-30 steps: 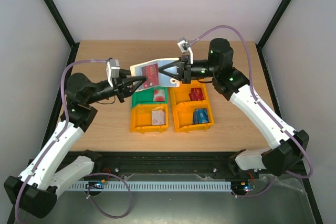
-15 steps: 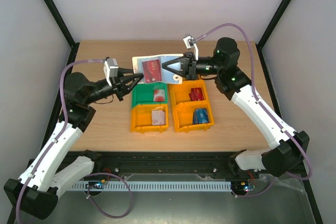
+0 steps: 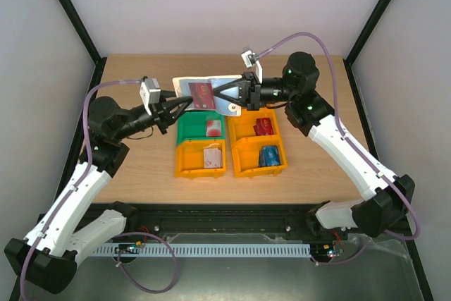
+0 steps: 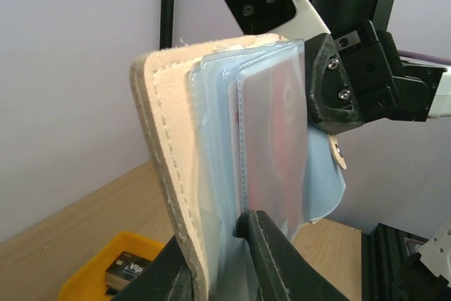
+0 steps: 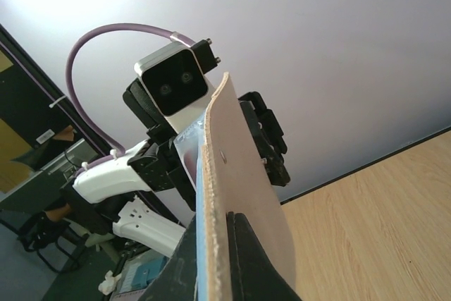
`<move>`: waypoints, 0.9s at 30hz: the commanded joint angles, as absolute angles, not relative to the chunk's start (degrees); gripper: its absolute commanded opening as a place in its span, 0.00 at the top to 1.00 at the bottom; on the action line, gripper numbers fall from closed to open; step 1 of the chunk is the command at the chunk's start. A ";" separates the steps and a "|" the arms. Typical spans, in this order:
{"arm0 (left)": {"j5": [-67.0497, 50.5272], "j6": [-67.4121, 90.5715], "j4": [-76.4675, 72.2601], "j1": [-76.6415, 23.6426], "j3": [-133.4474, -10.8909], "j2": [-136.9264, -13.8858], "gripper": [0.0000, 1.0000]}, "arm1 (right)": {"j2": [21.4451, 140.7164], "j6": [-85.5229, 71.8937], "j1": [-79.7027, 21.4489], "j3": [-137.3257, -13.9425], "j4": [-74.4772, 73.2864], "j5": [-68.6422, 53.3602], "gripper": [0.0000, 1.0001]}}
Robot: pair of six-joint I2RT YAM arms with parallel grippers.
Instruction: Take the credit cards out of the card holder
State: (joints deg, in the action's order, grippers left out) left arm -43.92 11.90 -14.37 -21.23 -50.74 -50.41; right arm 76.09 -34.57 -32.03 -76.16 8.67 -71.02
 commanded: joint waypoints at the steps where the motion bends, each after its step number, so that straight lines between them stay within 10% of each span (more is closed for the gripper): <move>1: -45.71 10.86 -16.81 -22.76 -52.56 -51.54 0.83 | 77.31 -34.65 -34.08 -77.40 11.91 -72.61 0.98; 14: -52.50 13.69 -20.96 -23.29 -51.35 -51.07 0.76 | 78.02 -28.20 -34.10 -77.94 5.74 -61.84 0.98; 20: -51.60 11.68 -18.01 -23.29 -51.52 -49.96 0.98 | 77.70 -26.00 -33.97 -78.63 2.38 -58.08 0.97; 27: -46.13 9.78 -12.74 -23.29 -51.90 -49.51 0.98 | 76.15 -21.77 -33.64 -78.48 -2.90 -60.50 0.53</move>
State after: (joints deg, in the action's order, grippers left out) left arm -47.16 11.75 -14.15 -22.81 -50.72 -50.65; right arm 77.89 -25.15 -33.74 -77.34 0.54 -60.16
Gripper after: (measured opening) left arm 0.049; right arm 0.376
